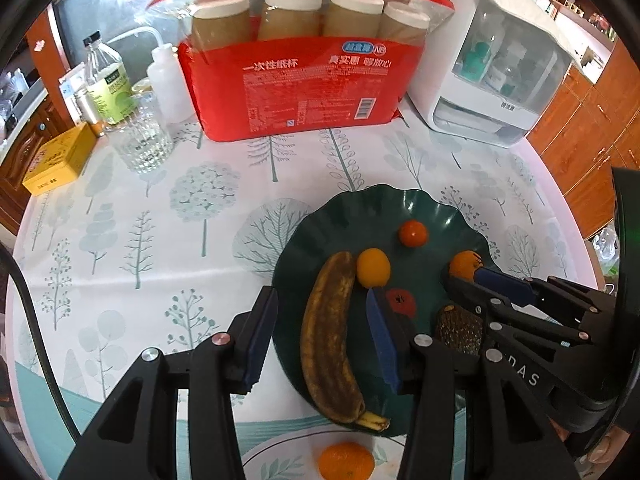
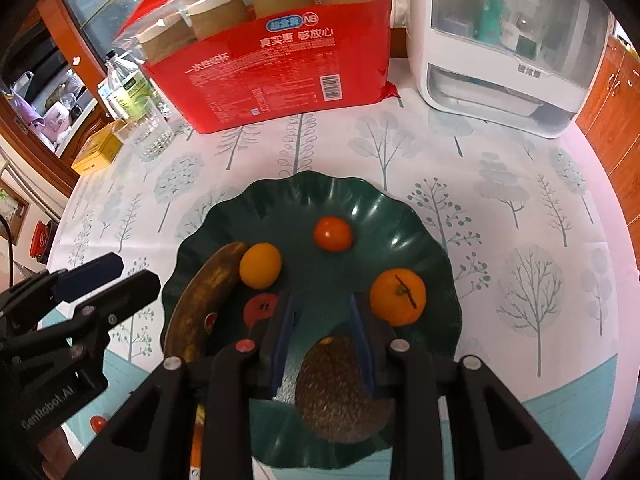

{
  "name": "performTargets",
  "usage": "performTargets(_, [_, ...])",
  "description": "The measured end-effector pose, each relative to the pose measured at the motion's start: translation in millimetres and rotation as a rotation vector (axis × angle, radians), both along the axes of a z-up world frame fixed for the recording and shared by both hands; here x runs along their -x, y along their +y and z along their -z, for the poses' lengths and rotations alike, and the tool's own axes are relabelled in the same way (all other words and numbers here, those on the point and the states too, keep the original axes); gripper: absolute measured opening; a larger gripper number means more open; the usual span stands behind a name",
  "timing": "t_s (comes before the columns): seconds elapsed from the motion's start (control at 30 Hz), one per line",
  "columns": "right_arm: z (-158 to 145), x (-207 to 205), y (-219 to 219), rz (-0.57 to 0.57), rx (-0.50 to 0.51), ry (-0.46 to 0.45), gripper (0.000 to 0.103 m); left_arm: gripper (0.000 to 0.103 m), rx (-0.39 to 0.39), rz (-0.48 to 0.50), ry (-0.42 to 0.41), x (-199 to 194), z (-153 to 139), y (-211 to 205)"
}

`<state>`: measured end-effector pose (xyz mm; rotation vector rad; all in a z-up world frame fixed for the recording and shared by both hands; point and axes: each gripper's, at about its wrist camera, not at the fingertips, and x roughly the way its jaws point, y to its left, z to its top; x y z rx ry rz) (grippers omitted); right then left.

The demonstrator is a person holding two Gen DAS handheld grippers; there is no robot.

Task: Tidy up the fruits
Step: 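Lower both fruits onto the green plate and open both tools, then withdraw both tools from the green plate back toward the white plate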

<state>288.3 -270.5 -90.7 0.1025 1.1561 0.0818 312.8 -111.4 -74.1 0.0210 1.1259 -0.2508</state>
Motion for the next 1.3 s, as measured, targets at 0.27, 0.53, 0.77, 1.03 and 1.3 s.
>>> performTargets(0.27, [-13,27,3,0.011,-0.030,-0.018,0.030,0.060,-0.015,-0.029,-0.034,21,-20,13])
performTargets(0.53, [-29,66,8,0.013,-0.060,-0.041,0.030,0.070,-0.027,-0.039,-0.063,58,-39,22])
performTargets(0.77, [-42,104,11,0.013,-0.086,-0.063,0.030,0.074,-0.026,-0.042,-0.061,97,-47,25])
performTargets(1.03, [-56,141,13,0.009,-0.111,-0.085,0.030,0.074,-0.003,-0.063,-0.057,143,-57,40])
performTargets(1.3, [-70,175,20,-0.011,-0.119,-0.121,0.030,0.075,0.019,-0.110,-0.083,179,-73,69])
